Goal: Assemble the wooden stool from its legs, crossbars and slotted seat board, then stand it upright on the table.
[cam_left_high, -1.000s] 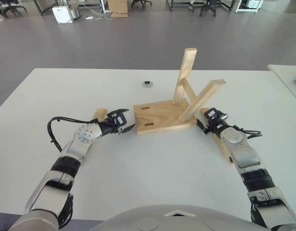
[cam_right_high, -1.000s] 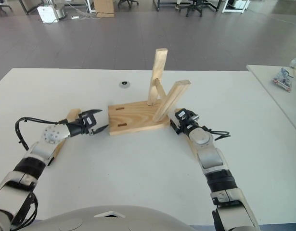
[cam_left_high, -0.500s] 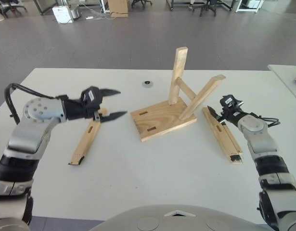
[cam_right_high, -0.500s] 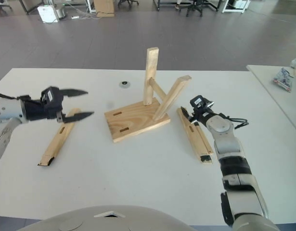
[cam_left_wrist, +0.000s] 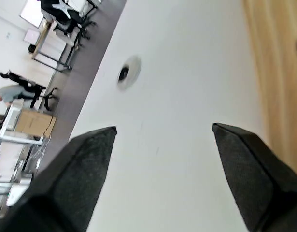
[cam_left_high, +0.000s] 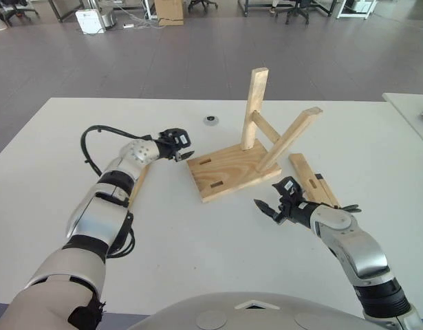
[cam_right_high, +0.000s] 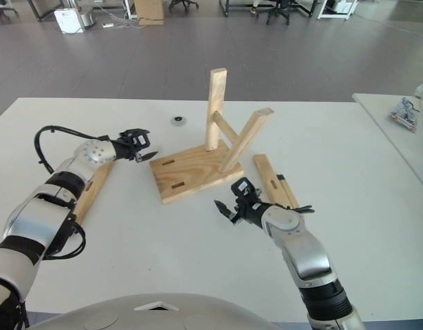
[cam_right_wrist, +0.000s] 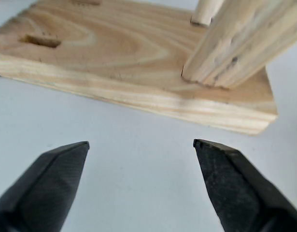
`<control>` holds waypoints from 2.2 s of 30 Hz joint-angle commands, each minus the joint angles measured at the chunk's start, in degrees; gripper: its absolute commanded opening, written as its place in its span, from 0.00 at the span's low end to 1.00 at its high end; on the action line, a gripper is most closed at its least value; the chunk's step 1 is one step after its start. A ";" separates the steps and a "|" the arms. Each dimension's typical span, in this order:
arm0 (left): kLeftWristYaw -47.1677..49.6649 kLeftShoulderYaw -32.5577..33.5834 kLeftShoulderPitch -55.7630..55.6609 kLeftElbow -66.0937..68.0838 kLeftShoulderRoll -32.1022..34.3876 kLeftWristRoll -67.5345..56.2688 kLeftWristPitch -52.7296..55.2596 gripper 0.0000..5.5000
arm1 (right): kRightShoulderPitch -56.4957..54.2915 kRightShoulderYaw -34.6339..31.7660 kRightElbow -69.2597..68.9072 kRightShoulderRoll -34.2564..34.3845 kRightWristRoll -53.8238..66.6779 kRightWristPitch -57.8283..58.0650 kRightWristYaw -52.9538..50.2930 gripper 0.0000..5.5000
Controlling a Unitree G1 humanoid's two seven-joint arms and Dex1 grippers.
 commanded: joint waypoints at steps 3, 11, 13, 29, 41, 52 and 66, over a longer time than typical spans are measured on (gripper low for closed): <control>-4.90 -1.34 0.68 2.49 0.47 2.83 -7.22 0.67 | -9.10 -4.03 24.49 3.94 -4.60 -12.23 -7.78 0.74; -25.97 2.86 17.47 -12.01 1.68 -11.54 -14.76 0.67 | -23.61 -1.46 47.12 10.46 -7.77 -26.12 -7.48 0.74; -25.24 3.36 21.02 -15.14 2.02 -12.21 -13.47 0.67 | -24.10 -1.82 49.24 11.00 -8.03 -27.76 -7.46 0.74; -17.79 16.91 39.31 -49.54 3.95 -30.03 11.64 0.67 | -8.07 -7.65 18.68 6.82 -7.01 -18.02 -7.95 0.74; -3.82 22.81 48.32 -72.92 3.08 -31.92 26.56 0.67 | -8.08 -24.69 27.15 -2.01 -5.70 -24.01 -11.85 0.74; -2.31 23.16 49.31 -76.07 2.77 -31.16 29.32 0.67 | -0.65 -21.83 20.76 1.30 -5.28 -23.54 -11.34 0.74; -1.57 23.71 49.59 -75.31 1.83 -31.07 28.65 0.67 | 2.09 -19.26 23.87 0.00 -5.46 -23.28 -8.25 0.74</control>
